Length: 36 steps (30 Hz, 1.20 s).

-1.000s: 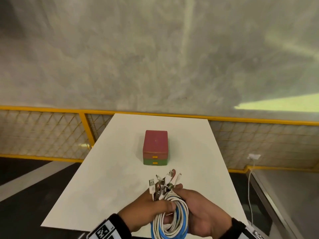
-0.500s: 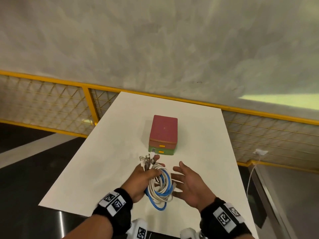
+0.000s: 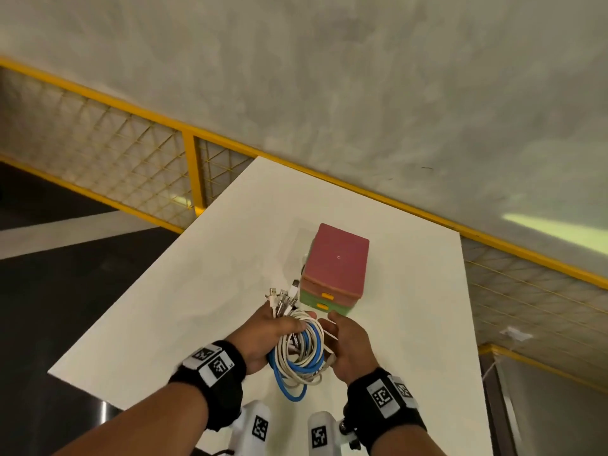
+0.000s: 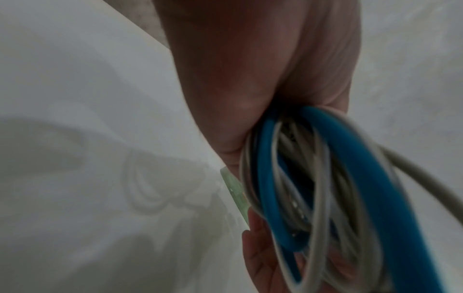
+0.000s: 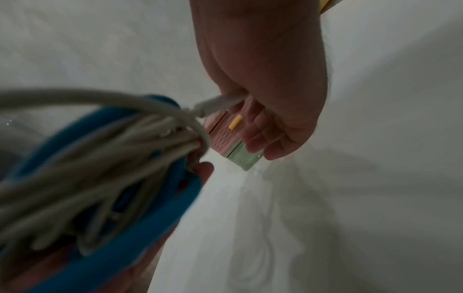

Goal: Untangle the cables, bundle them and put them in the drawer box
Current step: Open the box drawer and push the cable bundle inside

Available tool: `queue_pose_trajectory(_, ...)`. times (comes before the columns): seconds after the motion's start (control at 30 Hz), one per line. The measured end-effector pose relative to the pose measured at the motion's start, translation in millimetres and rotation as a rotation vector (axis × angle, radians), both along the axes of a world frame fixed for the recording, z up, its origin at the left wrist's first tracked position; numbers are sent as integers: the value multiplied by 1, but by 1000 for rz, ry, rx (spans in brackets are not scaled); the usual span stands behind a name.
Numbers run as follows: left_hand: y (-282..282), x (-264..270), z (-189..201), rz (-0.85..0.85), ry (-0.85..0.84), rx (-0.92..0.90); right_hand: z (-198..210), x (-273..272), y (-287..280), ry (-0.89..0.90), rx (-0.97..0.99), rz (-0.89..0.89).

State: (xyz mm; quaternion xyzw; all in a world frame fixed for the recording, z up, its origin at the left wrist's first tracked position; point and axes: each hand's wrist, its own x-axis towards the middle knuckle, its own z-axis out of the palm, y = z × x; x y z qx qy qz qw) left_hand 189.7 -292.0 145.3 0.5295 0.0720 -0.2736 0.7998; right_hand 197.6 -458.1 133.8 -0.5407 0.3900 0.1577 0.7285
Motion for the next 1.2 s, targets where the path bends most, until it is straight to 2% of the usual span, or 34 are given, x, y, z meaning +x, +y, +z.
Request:
queue_pose_trajectory(0.17,5,2,-2,-27,49,43,-16,11,3,-25,-48,37)
queue_pose_trajectory(0.4,5,0,-4,33,110,44,-24,27,2,-116,-125,24)
queue_pose_trajectory(0.8,16,-11,-5,6,87,84,-26,35,1,-156,-145,-28)
queue_pose_trajectory(0.93,15,-6,1,15,70,79,-25,16,5,-119,-108,-46)
queue_pose_trajectory(1.1,8,7,11,-24,0,96,-23,-18,9,-149,-44,13)
queue_pose_trajectory(1.2,3,12,13,-39,-15,88,-20,-37,11,-105,-12,53)
